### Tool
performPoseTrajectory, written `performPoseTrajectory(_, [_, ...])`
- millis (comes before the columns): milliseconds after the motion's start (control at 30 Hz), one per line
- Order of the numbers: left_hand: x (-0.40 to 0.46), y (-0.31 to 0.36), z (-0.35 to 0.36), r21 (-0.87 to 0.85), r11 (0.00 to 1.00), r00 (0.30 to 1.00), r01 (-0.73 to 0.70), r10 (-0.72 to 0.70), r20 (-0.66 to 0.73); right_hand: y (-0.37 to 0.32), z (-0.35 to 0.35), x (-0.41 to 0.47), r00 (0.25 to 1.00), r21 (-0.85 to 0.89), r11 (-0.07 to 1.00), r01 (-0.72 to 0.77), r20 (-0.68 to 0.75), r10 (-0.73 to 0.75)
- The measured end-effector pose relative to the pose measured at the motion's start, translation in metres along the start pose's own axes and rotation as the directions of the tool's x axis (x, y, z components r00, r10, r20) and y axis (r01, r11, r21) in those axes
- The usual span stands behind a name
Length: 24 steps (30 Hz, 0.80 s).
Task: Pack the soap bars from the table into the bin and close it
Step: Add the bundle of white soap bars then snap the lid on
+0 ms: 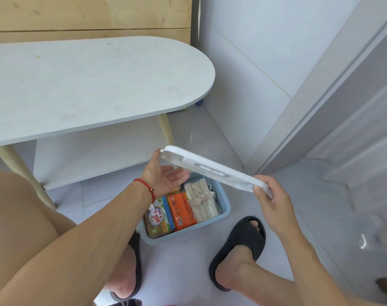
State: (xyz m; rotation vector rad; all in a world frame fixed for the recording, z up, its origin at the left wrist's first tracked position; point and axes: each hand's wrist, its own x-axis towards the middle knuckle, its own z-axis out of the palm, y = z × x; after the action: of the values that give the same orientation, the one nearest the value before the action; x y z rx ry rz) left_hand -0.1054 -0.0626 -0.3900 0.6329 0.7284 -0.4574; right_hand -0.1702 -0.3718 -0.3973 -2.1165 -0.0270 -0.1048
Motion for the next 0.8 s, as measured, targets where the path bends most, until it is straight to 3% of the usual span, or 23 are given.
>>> performPoseTrajectory(67, [-0.003, 0.013, -0.01, -0.007, 1.0, 0.999, -0.027, 0.027, 0.031, -0.006, 0.005, 0.002, 0.993, 0.038, 0.999, 0.039, 0.108, -0.043])
performPoseTrajectory(133, [-0.008, 0.024, -0.02, 0.136, 0.99, 0.999, -0.048, 0.049, -0.007, -0.012, 0.013, 0.007, 0.982, 0.09, 0.993, 0.08, 0.162, -0.094])
performPoseTrajectory(233, [-0.018, 0.021, -0.048, 0.246, 0.969, 0.999, -0.02, 0.027, -0.025, -0.01, 0.03, 0.019, 0.989, 0.141, 0.99, 0.028, 0.141, -0.048])
performPoseTrajectory(300, [-0.027, 0.003, -0.072, 0.359, 0.933, 0.998, 0.01, 0.013, -0.063, 0.0, 0.046, 0.028, 0.997, 0.052, 0.999, 0.0, 0.081, -0.004])
performPoseTrajectory(367, [-0.035, -0.023, -0.099, 0.623, 0.778, 0.978, 0.079, 0.059, -0.199, 0.014, 0.063, 0.034, 0.998, -0.053, 0.999, -0.008, 0.068, 0.012])
performPoseTrajectory(433, [-0.04, -0.045, -0.12, 0.834, 0.518, 0.936, 0.19, 0.16, -0.312, 0.029, 0.078, 0.034, 0.989, -0.103, 0.994, -0.047, 0.136, 0.061])
performPoseTrajectory(500, [-0.041, -0.057, -0.133, 0.927, 0.264, 0.909, 0.268, 0.249, -0.334, 0.041, 0.089, 0.026, 0.973, -0.171, 0.982, -0.075, 0.202, 0.11])
performPoseTrajectory(567, [-0.041, -0.063, -0.137, 0.947, -0.055, 0.903, 0.317, 0.324, -0.283, 0.051, 0.1, 0.016, 0.967, -0.208, 0.974, -0.089, 0.218, 0.135])
performPoseTrajectory(600, [-0.039, -0.065, -0.137, 0.934, -0.15, 0.902, 0.324, 0.347, -0.257, 0.055, 0.105, 0.013, 0.966, -0.207, 0.972, -0.113, 0.205, 0.156])
performPoseTrajectory(700, [-0.03, -0.062, -0.136, 0.891, -0.257, 0.871, 0.374, 0.428, -0.242, 0.058, 0.108, 0.014, 0.971, -0.219, 0.959, -0.18, 0.115, 0.209])
performPoseTrajectory(800, [-0.024, -0.054, -0.131, 0.857, -0.24, 0.823, 0.457, 0.48, -0.305, 0.061, 0.105, 0.013, 0.968, -0.225, 0.953, -0.204, 0.1, 0.231])
